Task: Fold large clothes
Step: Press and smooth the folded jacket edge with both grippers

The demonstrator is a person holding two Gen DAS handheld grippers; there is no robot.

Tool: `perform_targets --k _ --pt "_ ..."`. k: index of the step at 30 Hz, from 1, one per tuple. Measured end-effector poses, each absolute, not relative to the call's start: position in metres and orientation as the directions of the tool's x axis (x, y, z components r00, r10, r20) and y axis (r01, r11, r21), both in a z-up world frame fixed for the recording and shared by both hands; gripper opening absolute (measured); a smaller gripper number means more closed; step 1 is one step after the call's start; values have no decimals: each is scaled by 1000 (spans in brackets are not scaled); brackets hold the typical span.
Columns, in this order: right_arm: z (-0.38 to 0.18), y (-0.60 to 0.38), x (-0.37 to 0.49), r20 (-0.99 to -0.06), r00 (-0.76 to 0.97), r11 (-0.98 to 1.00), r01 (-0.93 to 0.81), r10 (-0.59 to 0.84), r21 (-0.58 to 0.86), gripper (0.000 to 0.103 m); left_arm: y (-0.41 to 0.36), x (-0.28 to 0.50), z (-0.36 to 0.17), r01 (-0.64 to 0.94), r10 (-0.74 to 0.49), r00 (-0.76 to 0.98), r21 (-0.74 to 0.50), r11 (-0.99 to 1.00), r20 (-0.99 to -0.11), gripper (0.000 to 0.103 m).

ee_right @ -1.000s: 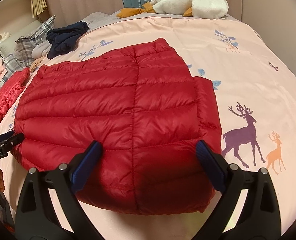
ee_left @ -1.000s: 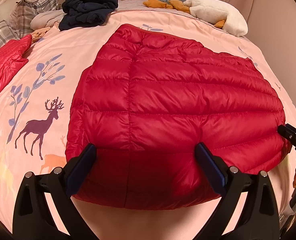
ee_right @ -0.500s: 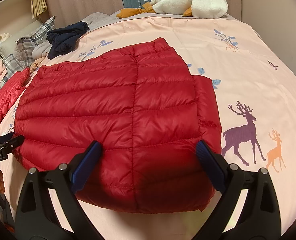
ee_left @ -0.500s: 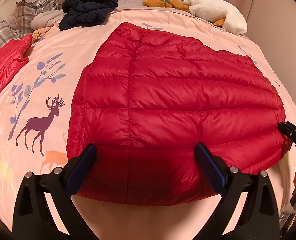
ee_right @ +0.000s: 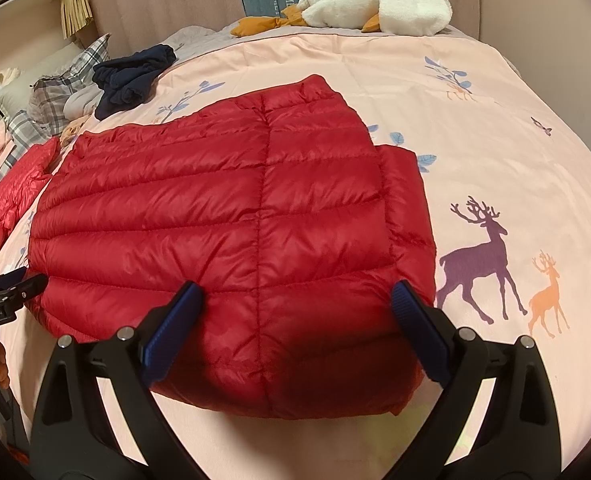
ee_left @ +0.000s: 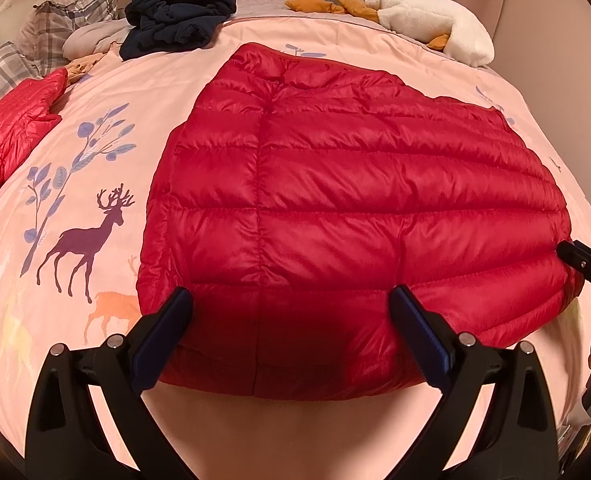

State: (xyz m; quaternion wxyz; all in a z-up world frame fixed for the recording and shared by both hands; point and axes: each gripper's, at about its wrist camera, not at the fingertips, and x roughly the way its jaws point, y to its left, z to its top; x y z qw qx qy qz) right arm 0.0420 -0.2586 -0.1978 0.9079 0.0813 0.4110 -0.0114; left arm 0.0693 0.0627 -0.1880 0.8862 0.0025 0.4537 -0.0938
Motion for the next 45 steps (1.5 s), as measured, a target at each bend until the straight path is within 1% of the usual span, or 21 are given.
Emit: perform_targets --k 13,17,21,24,25,26,27,29,30,32,33,36,38,39,42,44,45 --pt "-200 -267 29 -750 661 982 108 44 154 97 65 63 -186 159 -147 572 -67 985 -807 99" --pt "-201 -273 24 -750 660 979 123 40 160 97 75 60 -182 132 -153 589 -93 987 -794 99" --pt "-203 -283 19 -753 656 971 143 52 191 97 92 61 -181 80 -128 600 -101 992 -789 99" --pt "-206 -284 20 -754 653 965 142 75 219 96 103 65 -182 71 -153 592 -137 988 -791 99" --pt "-204 -282 22 -751 655 968 131 76 213 91 104 67 -183 89 -180 586 -158 983 -790 99" --pt "-202 -279 23 -749 658 972 119 77 204 84 105 68 -185 99 -200 579 -176 979 -790 97" --pt "-201 -277 25 -747 660 975 110 73 193 80 106 68 -186 111 -223 571 -196 974 -790 89" --pt "-196 -273 30 -744 666 983 96 53 155 65 104 67 -187 120 -236 564 -204 972 -791 83" --pt "-194 -272 32 -743 667 985 90 52 149 62 103 66 -187 126 -228 566 -190 974 -793 79" --pt "-191 -273 40 -744 667 985 86 52 146 52 100 64 -188 131 -217 562 -174 976 -798 74" --pt "-191 -273 42 -744 667 986 90 44 138 51 100 62 -189 132 -217 561 -172 976 -799 74" --pt "-194 -275 52 -756 653 987 95 39 133 53 99 59 -190 134 -215 552 -169 976 -805 74" --pt "-199 -276 53 -769 639 986 108 31 130 60 100 59 -191 127 -211 550 -169 977 -808 74" --pt "-198 -277 51 -768 640 985 118 23 127 61 101 58 -190 118 -207 553 -170 978 -807 74" --pt "-183 -277 37 -721 693 984 138 -12 117 65 103 55 -182 110 -193 570 -158 981 -798 74" --pt "-173 -274 30 -683 730 985 134 -25 108 72 100 54 -174 114 -167 597 -122 986 -784 74" --pt "-168 -274 28 -670 742 986 131 -26 107 72 98 52 -169 118 -162 612 -114 987 -774 75"
